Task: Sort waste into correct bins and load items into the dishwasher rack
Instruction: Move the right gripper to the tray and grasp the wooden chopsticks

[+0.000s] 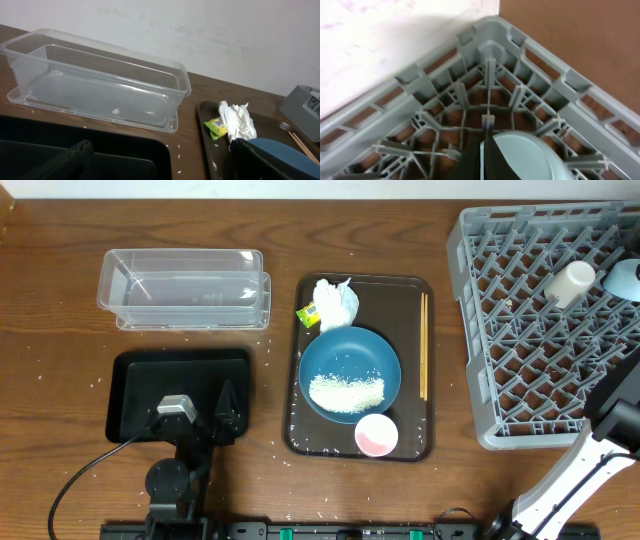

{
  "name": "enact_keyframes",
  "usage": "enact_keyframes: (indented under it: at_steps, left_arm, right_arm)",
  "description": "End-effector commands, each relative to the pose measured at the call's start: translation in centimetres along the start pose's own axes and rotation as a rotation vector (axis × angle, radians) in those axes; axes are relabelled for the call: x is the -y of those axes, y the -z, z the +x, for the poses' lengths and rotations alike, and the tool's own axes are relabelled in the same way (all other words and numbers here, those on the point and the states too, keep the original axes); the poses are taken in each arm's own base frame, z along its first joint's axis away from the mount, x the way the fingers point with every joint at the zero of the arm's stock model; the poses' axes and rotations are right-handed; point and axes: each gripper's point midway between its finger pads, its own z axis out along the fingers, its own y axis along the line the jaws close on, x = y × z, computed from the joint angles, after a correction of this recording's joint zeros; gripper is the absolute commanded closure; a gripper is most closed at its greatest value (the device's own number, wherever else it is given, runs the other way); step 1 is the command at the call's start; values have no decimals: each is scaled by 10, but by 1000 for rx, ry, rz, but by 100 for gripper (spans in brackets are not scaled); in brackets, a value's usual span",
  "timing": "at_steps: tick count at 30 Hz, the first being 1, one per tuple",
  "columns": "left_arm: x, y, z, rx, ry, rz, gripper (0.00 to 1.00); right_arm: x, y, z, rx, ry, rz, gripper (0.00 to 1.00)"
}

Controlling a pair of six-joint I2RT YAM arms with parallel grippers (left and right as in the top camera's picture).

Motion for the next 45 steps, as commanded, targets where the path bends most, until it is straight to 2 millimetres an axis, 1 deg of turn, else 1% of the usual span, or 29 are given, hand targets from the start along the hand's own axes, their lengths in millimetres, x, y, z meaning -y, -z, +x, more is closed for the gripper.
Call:
enact_keyframes:
  at_steps: [1, 4, 7, 9, 11, 13, 15, 18, 20, 21, 23, 25, 26, 27, 28, 31, 33, 34, 36, 37, 38, 39, 40, 41, 43, 44, 45]
  left_arm:
    - [-2, -1, 15, -47, -17, 2, 11]
    - [-2, -1, 15, -47, -17, 2, 10]
    - [-2, -1, 15, -47, -17, 2, 10]
    - [-2, -1, 15, -47, -17, 2, 11]
    - [-2, -1, 15, -47, -17, 2, 11]
    - [-2, -1, 15, -47, -17, 2, 11]
    - [-2, -1, 15, -47, -17, 2, 11]
    - [-2, -1, 15, -47, -17, 2, 11]
    - [-2, -1, 15, -47, -17, 2, 11]
    - [-2, -1, 15, -47, -17, 2, 11]
    - [-2, -1, 15, -47, -16, 2, 10]
    - [-2, -1, 15, -47, -17, 2, 11]
    - [-1, -1, 15, -47, -17, 2, 10]
    - [-2, -1, 15, -47, -17, 2, 10]
    - [-2, -1, 15, -47, -17, 2, 11]
    - [-2, -1, 15, -47, -17, 2, 10]
    - [-2, -1, 15, -47, -17, 2, 11]
    - [-1, -1, 15, -47, -17, 2, 11]
    - [-2, -1, 15, -47, -17, 2, 10]
    - [-1, -1, 15, -47, -17, 2, 10]
    - [-2, -1, 15, -47, -17, 2, 10]
    - [-2, -1, 15, -47, -17, 2, 11]
    - [-2, -1, 15, -47, -17, 2, 11]
    - [-2, -1, 15, -47, -17, 2, 10]
    - [-1, -1, 15, -47, -17, 2, 10]
    - [-2, -1, 15, -47, -17, 2, 10]
    - [-2, -1, 15, -47, -17, 2, 11]
  right_arm:
    - [13, -16, 23, -56, 21, 69, 98]
    - [20, -18, 34, -94, 22, 84, 99]
    - [25, -18, 39, -118, 21, 92, 99]
    - [28, -16, 43, -139, 21, 98, 99]
    - [31, -14, 52, -177, 26, 112, 99]
    - [43, -10, 60, -211, 39, 179, 99]
    - [61, -3, 61, -219, 57, 284, 99]
    - [87, 16, 49, -195, 79, 444, 99]
    - [98, 30, 35, -159, 81, 517, 99]
    - [103, 41, 25, -133, 78, 553, 99]
    - [104, 55, 9, -93, 65, 564, 98]
    - [97, 70, -7, -54, 40, 526, 88]
    - [91, 75, -13, -41, 31, 491, 84]
    - [80, 81, -20, -30, 24, 426, 78]
    - [71, 85, -22, -29, 21, 377, 76]
    - [25, 103, -30, -42, 13, 121, 76]
    - [-22, 123, -30, -68, 7, -152, 74]
    - [-49, 138, -31, -81, 6, -312, 72]
    - [-94, 174, -30, -110, 7, -600, 63]
    - [-113, 192, -30, -119, 10, -731, 60]
    - [-129, 207, -29, -129, 16, -839, 45]
    - [-145, 223, -26, -141, 28, -956, 33]
    - [-157, 235, -22, -155, 45, -1034, 27]
    - [-169, 247, -14, -181, 68, -1100, 22]
    - [-188, 260, 9, -254, 105, -1147, 4]
    - [-197, 265, 23, -292, 137, -1152, 3]
    - [-206, 267, 38, -323, 184, -1147, 6]
